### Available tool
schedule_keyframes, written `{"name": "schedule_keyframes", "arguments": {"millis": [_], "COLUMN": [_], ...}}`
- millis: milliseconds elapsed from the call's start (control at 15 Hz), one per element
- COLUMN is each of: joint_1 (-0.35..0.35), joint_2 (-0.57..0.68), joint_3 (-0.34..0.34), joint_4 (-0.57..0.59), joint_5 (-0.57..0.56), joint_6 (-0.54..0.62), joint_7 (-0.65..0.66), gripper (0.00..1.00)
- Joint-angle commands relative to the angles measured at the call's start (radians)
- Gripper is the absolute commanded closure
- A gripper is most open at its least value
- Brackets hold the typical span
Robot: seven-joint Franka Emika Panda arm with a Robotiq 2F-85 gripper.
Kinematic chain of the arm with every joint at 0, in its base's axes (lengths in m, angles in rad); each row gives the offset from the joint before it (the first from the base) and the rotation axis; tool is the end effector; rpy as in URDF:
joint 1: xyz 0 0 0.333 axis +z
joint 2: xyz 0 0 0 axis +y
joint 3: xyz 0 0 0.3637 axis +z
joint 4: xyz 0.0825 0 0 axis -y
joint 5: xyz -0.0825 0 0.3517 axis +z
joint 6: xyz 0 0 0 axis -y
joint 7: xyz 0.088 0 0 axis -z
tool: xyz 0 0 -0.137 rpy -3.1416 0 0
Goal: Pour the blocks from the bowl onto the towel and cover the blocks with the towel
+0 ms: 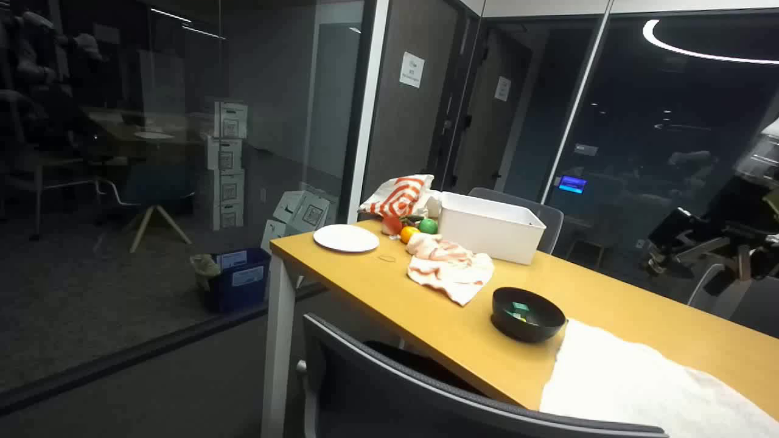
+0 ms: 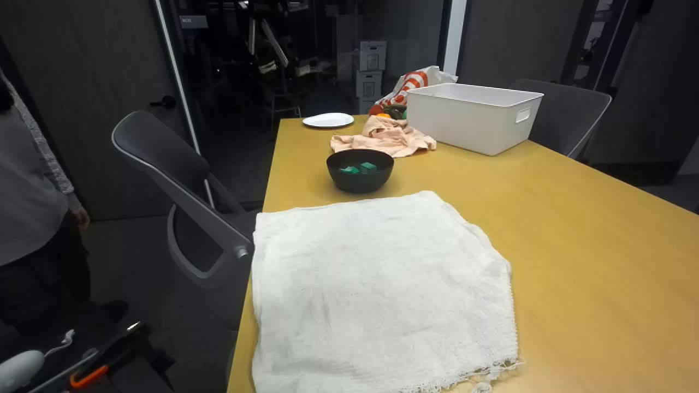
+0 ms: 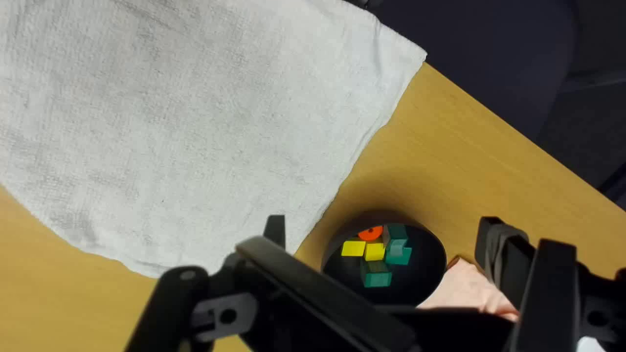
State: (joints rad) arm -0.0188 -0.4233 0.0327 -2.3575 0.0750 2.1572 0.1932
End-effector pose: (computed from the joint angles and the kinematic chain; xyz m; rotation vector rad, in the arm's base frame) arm 0.4000 0.0120 0.5364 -3.0303 0.3273 -0.3311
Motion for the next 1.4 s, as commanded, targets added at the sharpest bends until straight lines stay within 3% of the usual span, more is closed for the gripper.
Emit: {"name": "schedule_keyframes", "arguments": {"millis": [0, 467, 867, 1333], "joint_1": [0.000, 0.000, 0.050, 0.103], "joint_2": [0.000, 0.015, 0.209, 0.535], "joint_3": [0.000, 0.004, 0.061, 0.097], "joint_4": [0.007, 0.029, 0.145, 0.443], "joint_5": [0.000, -0.005, -0.036, -0.115], "joint_6": [-0.001, -0.003, 0.024, 0.035], "joint_7": [0.000, 0.001, -0.026, -0.043], "gripper": [0.00, 0.00, 0.00, 0.00]}}
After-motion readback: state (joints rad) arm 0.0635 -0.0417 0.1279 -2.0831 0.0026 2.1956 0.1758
